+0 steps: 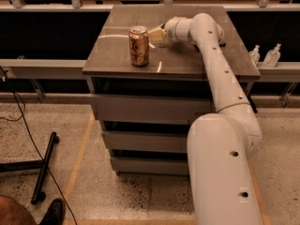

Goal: Pick rxbar chocolate

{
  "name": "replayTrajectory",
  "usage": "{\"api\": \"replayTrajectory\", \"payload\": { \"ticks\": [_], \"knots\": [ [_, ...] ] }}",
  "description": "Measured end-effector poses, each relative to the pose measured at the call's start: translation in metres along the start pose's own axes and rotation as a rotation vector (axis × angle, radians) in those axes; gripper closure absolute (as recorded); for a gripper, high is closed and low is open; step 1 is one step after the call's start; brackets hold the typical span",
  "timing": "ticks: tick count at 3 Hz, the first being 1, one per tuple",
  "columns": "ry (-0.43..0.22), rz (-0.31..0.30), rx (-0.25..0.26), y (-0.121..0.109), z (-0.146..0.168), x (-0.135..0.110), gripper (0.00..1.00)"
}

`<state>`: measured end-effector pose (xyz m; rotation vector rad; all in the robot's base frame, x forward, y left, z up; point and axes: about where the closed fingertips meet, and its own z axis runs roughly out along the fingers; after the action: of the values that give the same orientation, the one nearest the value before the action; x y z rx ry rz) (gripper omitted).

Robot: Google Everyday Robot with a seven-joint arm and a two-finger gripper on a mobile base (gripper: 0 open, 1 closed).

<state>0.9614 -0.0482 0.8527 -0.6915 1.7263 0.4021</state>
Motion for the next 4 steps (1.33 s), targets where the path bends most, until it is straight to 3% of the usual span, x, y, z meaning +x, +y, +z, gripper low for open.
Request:
{"api": "replayTrajectory", "payload": {
  "ticks": [2,4],
  "knots": [
    [0.037,-0.01,0.014,0.0002,0.0061,0.0092,0.0],
    [0.048,-0.014,0.025,-0.001,0.0068,0.014,0.41]
  ]
}}
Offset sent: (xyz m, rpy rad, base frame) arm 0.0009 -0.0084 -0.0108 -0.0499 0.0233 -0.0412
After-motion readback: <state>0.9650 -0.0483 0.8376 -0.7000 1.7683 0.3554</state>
